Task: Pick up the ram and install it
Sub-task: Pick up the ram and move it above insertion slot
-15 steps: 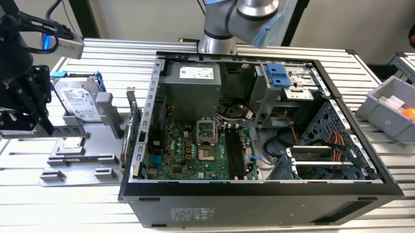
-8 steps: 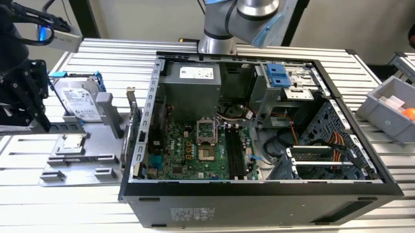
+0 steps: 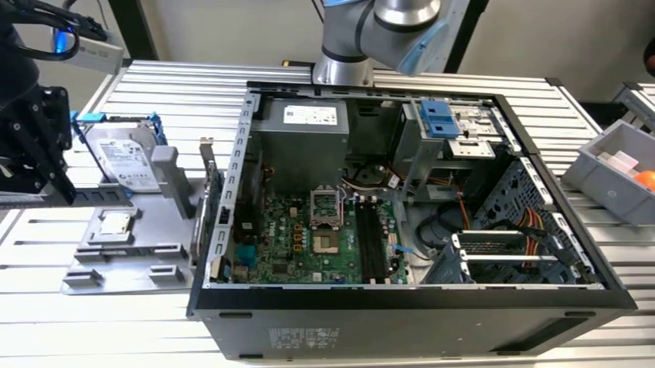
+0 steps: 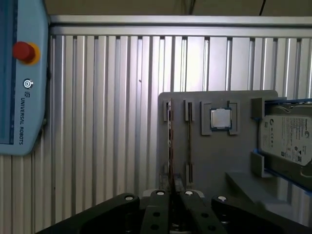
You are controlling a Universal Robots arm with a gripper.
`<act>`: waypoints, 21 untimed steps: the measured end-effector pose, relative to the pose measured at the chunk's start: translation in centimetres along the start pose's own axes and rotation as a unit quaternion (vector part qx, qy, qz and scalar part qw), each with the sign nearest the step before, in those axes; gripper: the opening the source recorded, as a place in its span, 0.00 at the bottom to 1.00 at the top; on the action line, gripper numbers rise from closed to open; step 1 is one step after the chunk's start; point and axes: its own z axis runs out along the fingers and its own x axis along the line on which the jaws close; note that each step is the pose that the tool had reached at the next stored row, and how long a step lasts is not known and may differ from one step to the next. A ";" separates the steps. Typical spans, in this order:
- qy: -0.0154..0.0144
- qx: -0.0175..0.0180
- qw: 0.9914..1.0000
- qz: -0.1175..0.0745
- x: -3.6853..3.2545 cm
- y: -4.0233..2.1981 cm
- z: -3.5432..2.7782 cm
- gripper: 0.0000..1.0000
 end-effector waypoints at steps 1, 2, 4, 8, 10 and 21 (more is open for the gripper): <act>0.000 0.000 1.000 0.000 0.01 0.01 -0.10 0.00; 0.000 0.000 1.000 0.000 0.01 0.01 -0.21 0.00; 0.000 0.000 1.000 0.000 0.02 0.03 -0.42 0.00; 0.000 0.000 1.000 0.000 0.04 0.05 -0.85 0.00; 0.000 0.000 1.000 0.000 0.05 0.07 -1.04 0.00; 0.001 0.000 1.000 0.000 0.05 0.07 -1.09 0.00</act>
